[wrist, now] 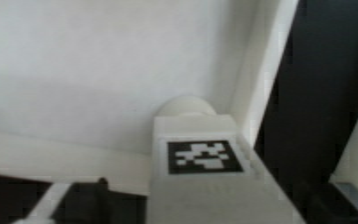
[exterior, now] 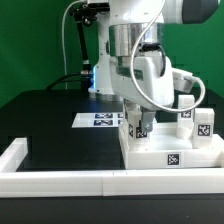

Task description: Assemble square table

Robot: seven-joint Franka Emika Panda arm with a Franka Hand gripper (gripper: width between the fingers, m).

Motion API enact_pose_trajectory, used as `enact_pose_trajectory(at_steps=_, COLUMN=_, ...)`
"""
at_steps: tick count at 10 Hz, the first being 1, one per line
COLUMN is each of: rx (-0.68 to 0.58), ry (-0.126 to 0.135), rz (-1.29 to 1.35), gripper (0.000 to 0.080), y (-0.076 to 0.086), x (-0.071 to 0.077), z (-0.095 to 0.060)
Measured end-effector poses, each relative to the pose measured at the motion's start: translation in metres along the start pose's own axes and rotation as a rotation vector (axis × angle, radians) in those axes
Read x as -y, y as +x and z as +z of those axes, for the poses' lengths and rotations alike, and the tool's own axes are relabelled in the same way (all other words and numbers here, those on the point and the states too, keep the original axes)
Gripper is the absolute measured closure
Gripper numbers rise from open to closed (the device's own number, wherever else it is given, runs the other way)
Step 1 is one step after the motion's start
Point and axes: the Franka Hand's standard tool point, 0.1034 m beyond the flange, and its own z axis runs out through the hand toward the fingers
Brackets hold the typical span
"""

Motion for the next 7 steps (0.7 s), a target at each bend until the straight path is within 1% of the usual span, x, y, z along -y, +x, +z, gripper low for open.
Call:
enact_pose_trajectory(at_steps=1, rx=0.0, ry=0.0, rz=-0.054, gripper=0.0214, y=0.0007, x=-0.0005, z=0.0001)
enact_pose_trajectory(at_steps=2, rx=0.0, ry=0.0, rz=-0.149, gripper=0.0163, y=0.0013, x=-0.0008, z=0.0001)
enact_pose_trajectory(at_steps=3, rx=-0.001, ry=0.0, rz=-0.25, gripper=0.0154, y=0.0021, x=-0.0011, z=0.0001)
enact_pose_trajectory(at_steps=5, rx=-0.001, ry=0.0, rz=-0.509, gripper=0.015, y=0.008, x=-0.003, z=0.0)
enact_pose_trajectory(at_steps=7, rx=0.0, ry=-0.001, rz=-0.677, gripper=0.015, y=0.003, x=-0.0012, z=0.0004)
